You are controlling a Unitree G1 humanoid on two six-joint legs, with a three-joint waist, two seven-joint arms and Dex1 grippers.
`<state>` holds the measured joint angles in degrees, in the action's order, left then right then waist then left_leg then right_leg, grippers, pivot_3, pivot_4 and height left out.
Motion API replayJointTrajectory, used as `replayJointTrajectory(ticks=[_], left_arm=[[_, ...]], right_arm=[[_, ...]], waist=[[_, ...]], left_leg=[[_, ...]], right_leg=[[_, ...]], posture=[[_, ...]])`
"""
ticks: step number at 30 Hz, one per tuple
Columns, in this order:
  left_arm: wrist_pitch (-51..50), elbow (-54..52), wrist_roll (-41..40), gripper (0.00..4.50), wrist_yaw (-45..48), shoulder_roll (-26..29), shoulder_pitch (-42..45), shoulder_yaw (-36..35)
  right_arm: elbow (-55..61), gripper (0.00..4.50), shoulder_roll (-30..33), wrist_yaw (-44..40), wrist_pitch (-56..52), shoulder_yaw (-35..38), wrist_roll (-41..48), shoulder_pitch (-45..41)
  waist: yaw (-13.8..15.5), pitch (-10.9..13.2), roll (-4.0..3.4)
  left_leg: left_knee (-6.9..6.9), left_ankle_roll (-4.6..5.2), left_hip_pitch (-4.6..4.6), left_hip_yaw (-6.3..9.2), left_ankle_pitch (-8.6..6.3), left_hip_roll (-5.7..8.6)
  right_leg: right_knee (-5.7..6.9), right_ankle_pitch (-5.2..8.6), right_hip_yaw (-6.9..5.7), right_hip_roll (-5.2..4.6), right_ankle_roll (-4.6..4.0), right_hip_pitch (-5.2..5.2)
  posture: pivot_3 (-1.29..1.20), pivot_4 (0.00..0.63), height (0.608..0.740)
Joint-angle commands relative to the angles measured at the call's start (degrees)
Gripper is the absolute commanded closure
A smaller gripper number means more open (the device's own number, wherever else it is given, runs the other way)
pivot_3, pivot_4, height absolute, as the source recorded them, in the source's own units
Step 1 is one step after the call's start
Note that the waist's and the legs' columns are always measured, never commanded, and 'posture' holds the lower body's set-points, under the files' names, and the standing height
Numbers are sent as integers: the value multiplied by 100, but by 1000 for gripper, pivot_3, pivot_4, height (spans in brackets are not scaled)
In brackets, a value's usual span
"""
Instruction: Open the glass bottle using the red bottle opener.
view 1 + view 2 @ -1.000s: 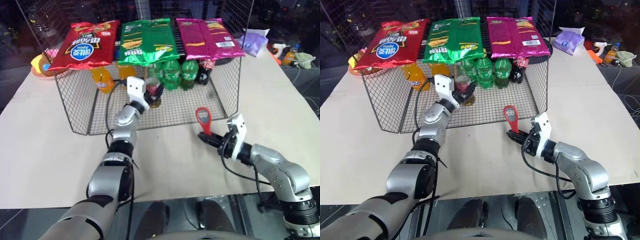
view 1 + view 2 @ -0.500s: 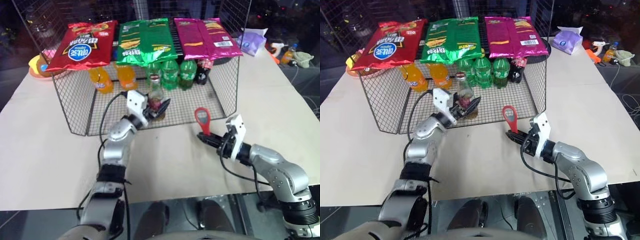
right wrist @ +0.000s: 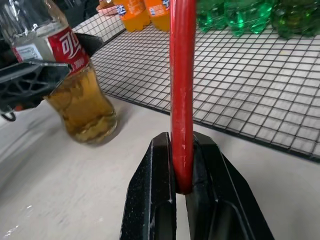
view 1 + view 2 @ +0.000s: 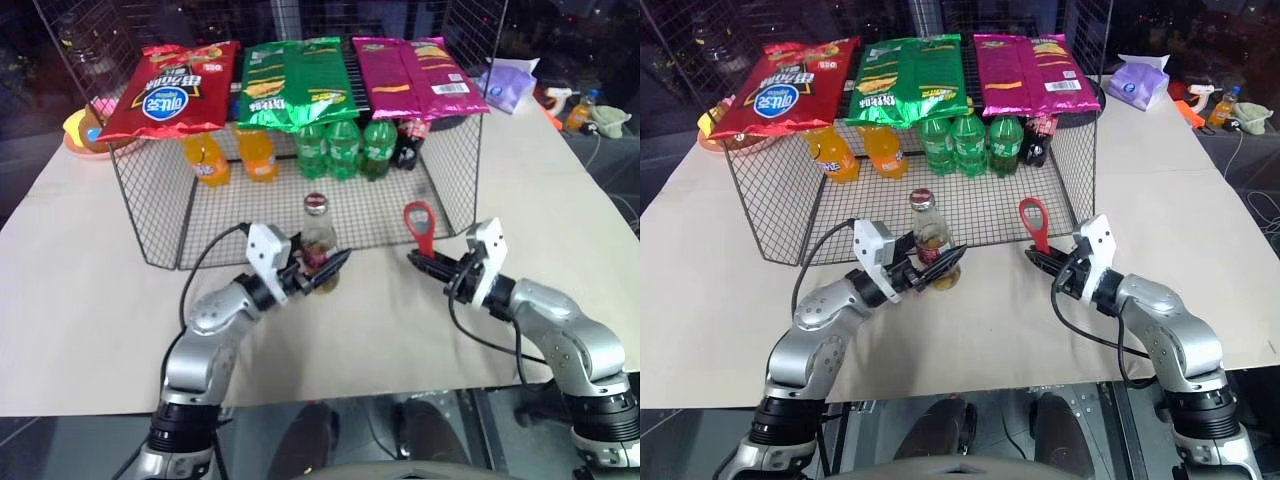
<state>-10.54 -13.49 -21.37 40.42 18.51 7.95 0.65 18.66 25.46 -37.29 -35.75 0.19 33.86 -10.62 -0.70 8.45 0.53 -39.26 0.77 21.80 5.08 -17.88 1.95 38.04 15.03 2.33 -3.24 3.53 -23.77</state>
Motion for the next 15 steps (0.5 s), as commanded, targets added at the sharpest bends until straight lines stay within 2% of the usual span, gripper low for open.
replayJointTrajectory(ticks=[1,6,8,9,10,15], left_arm=[[387,-49,124,1688,-101,-120,105,54],[574,16,237,1688,-140,-264,-5,135],[622,-2,229,643,-120,-272,-77,159],[651,-5,228,243,-115,-272,-109,169],[686,-2,233,34,-115,-270,-133,173],[576,-264,111,34,-200,-223,-191,120]], right_arm=[[60,4500,6,-87,153,81,7,-88],[50,4500,5,-96,187,84,-47,-70],[63,4500,5,-95,183,87,-52,-58],[70,4500,8,-98,177,85,-49,-48],[75,4500,10,-102,170,78,-49,-40],[67,4500,27,-133,166,58,-65,-39]], waist=[[0,0,0],[0,0,0],[-1,0,0],[0,-1,-1],[-1,-1,-1],[-3,-1,-2]], left_leg=[[0,0,0,1,0,0],[0,0,1,0,0,0],[0,0,1,1,0,0],[0,0,0,1,0,0],[0,0,0,1,0,-1],[0,0,-1,0,0,-1]], right_leg=[[0,0,-1,0,0,0],[0,0,0,-1,0,0],[0,0,0,-1,0,0],[0,0,0,-1,0,0],[0,0,0,0,0,0],[1,0,1,0,0,0]], posture=[[0,150,740],[0,150,740],[0,150,740],[0,150,740],[0,150,740],[0,150,740]])
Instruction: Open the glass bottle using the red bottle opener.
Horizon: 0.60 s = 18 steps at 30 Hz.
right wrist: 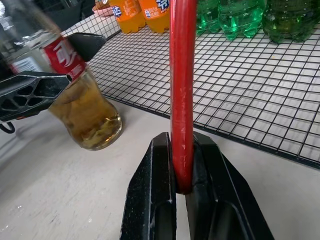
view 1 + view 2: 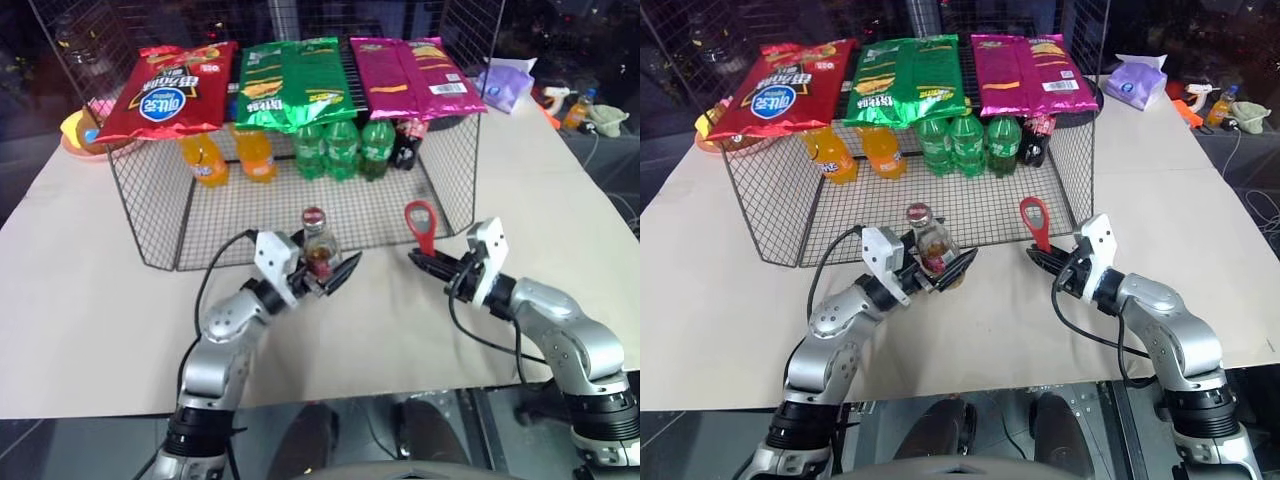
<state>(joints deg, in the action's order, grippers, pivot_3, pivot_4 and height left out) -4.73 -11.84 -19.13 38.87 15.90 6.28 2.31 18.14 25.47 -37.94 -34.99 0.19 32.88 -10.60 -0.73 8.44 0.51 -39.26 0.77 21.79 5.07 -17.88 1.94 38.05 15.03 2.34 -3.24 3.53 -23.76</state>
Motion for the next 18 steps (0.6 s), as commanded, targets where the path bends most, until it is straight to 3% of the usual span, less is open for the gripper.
replayJointTrajectory(ticks=[1,10,18], left_arm=[[-26,-533,-135,34,-70,60,-47,-65],[-183,-1476,-419,34,-221,312,-413,-360],[33,-1347,-341,34,-149,492,-398,-417]], right_arm=[[107,4500,27,-75,94,58,23,-49],[42,4500,9,-141,122,14,-71,-66],[-30,4500,14,-229,136,-34,-129,-135]], waist=[[-1,0,0],[-1,0,-1],[11,0,-1]], left_leg=[[0,0,0,0,0,0],[0,0,-1,0,0,-2],[0,0,-3,-1,0,-1]], right_leg=[[0,0,0,0,0,0],[0,0,1,-1,0,0],[-1,0,0,0,0,3]], posture=[[0,150,740],[0,150,740],[0,150,740]])
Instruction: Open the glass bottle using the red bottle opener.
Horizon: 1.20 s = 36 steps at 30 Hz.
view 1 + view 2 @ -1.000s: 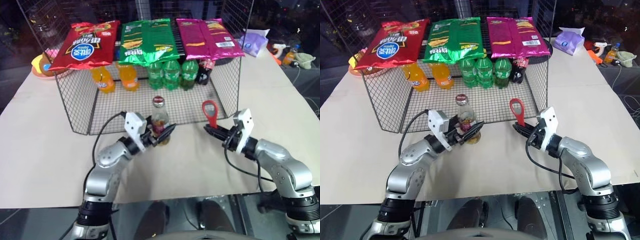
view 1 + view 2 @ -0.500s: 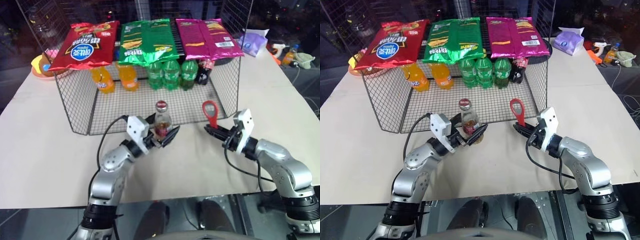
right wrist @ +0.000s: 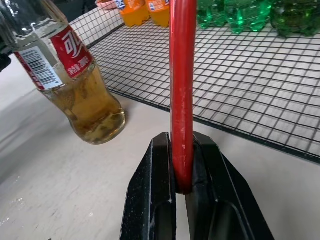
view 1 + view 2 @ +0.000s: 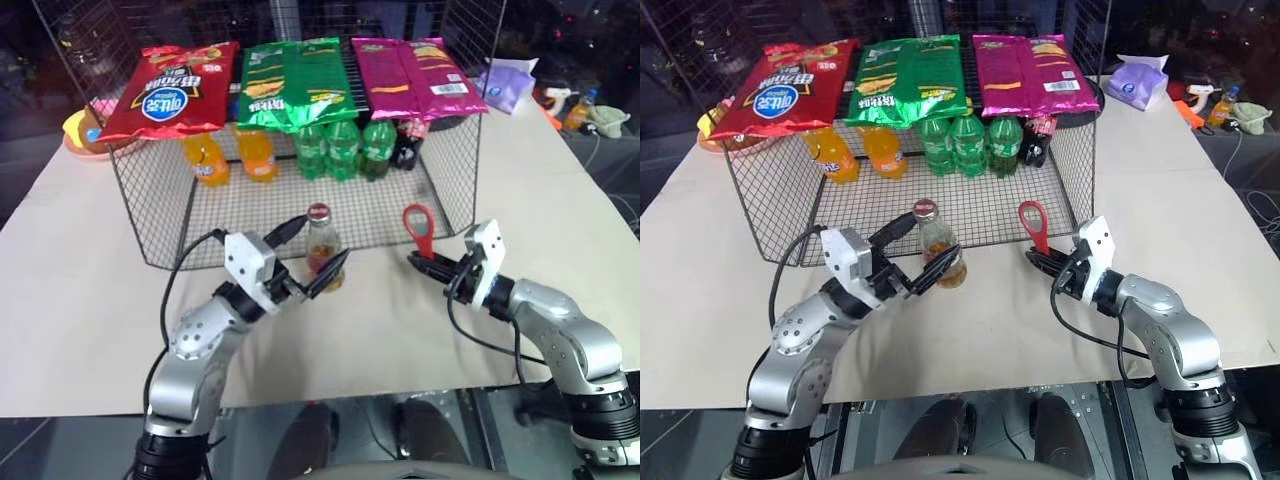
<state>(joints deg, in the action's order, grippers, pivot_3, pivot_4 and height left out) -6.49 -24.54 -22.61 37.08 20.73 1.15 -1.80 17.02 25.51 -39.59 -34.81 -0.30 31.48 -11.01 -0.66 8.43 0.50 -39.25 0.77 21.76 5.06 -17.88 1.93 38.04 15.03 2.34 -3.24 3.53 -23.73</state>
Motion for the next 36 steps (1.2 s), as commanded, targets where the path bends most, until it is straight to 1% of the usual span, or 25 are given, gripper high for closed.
replayJointTrajectory(ticks=[1,6,14,23,31,34,35,36], left_arm=[[216,-37,12,34,26,-15,152,18],[298,90,-91,34,114,-164,264,128],[457,251,-214,34,272,-282,252,113],[680,407,-198,34,348,-348,202,176],[685,304,-215,34,313,-295,157,143],[722,378,-179,765,349,-247,111,136],[724,382,-173,1146,346,-239,110,139],[723,381,-168,1146,341,-234,112,141]], right_arm=[[83,4500,10,-68,116,15,6,-93],[113,4500,18,-73,105,10,-8,-56],[125,4500,47,-97,91,29,-51,-53],[76,4500,124,-191,82,19,-93,-101],[51,4500,175,-252,90,16,-149,-127],[63,4500,155,-253,77,0,-165,-147],[67,4500,151,-254,73,-3,-166,-150],[68,4500,149,-256,72,-3,-167,-150]], waist=[[6,0,0],[-2,0,0],[-4,0,0],[-4,0,0],[-3,0,0],[-3,0,0],[-4,0,0],[-4,0,0]], left_leg=[[0,0,0,0,0,1],[0,0,0,0,0,1],[0,0,0,0,0,0],[0,0,0,0,0,0],[0,0,0,0,0,0],[0,0,0,0,0,0],[0,0,0,0,0,0],[0,0,0,0,0,0]], right_leg=[[0,0,0,0,0,0],[-1,0,0,0,0,0],[0,0,0,1,0,0],[-1,0,0,1,0,0],[-1,0,0,1,0,0],[-1,0,0,1,0,0],[-1,0,1,1,0,0],[-1,0,1,1,0,0]], posture=[[0,150,740],[0,150,740],[0,150,740],[0,150,740],[0,150,740],[0,150,740],[0,150,740],[0,150,740]])
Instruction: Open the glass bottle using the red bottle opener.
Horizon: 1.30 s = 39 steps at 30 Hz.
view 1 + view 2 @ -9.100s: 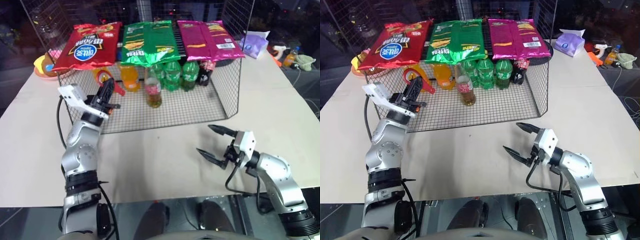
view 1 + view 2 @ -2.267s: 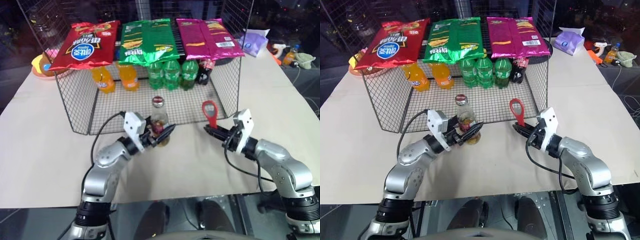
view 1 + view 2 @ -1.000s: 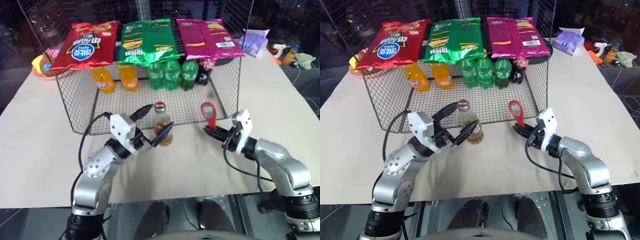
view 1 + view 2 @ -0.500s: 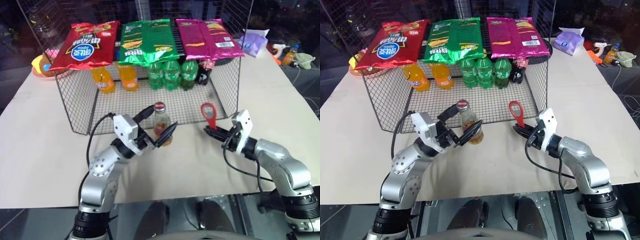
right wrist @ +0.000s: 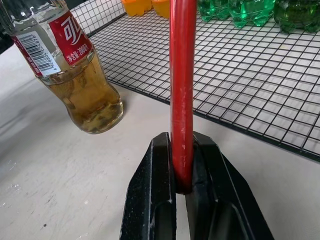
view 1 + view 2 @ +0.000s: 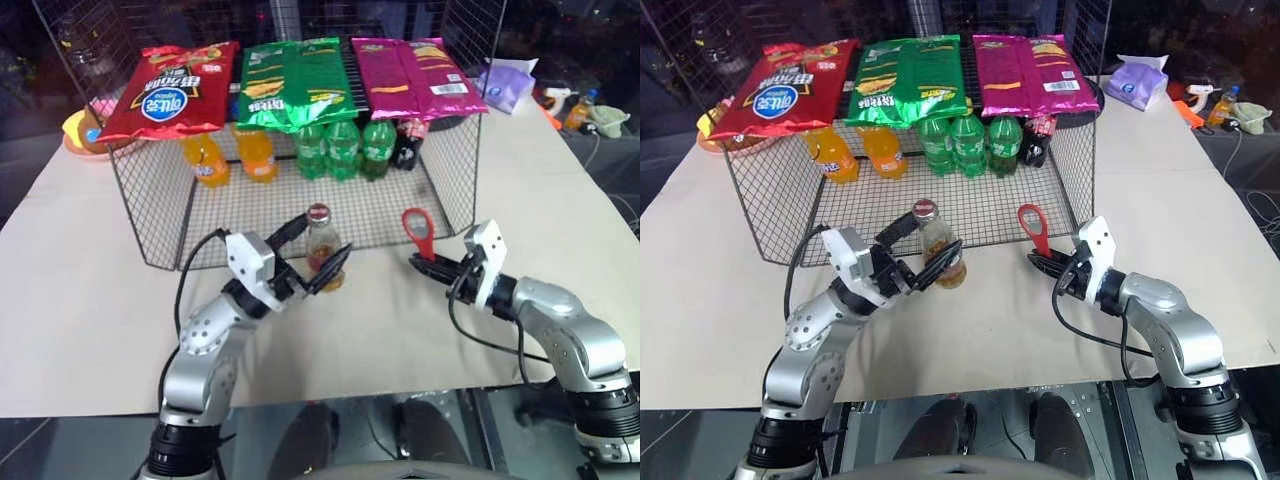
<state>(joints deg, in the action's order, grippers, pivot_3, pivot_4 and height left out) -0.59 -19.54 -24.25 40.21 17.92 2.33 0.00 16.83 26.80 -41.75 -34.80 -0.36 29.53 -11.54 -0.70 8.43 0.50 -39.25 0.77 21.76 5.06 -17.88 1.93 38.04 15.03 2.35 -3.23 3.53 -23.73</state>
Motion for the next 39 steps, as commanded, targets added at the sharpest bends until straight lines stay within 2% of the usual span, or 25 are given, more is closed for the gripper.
replayJointTrajectory(ticks=[1,23,26,27,30,31,32,39], left_arm=[[130,-119,-1,1146,23,50,1,-39],[260,75,100,1146,-19,16,105,-36],[250,88,66,1863,-25,-5,140,-44],[251,94,67,2227,-16,-3,144,-42],[266,118,36,2749,-7,10,143,-35],[268,122,21,3130,-6,17,141,-29],[267,125,13,3290,-10,23,140,-25],[255,128,-3,3319,-2,67,108,-14]], right_arm=[[87,4500,18,-40,72,2,24,-95],[48,4500,45,-81,116,-27,-73,-99],[42,4500,41,-90,132,-30,-94,-95],[41,4500,35,-89,134,-28,-97,-94],[38,4500,25,-91,147,-24,-107,-93],[37,4500,25,-90,154,-24,-113,-94],[38,4500,27,-88,165,-26,-124,-97],[111,4500,-12,-53,211,-126,-208,-266]], waist=[[1,0,0],[2,0,0],[2,0,0],[2,0,0],[7,-2,-2],[5,-2,-2],[4,-2,-3],[1,-2,-3]], left_leg=[[0,0,0,0,0,0],[0,0,0,0,0,0],[0,0,0,0,0,0],[0,0,0,0,0,0],[0,0,-2,1,0,0],[-1,0,-4,0,0,0],[-1,0,-6,0,0,0],[-1,0,-7,-1,0,0]], right_leg=[[0,0,0,0,0,0],[0,0,-1,0,0,0],[0,0,-1,0,0,0],[0,0,-1,0,0,0],[0,0,-1,-1,0,2],[0,0,-1,-1,0,4],[0,0,0,-1,0,6],[0,0,0,0,0,7]], posture=[[0,150,740],[0,150,740],[0,150,740],[0,150,740],[0,150,740],[0,150,740],[0,150,740],[0,150,740]])
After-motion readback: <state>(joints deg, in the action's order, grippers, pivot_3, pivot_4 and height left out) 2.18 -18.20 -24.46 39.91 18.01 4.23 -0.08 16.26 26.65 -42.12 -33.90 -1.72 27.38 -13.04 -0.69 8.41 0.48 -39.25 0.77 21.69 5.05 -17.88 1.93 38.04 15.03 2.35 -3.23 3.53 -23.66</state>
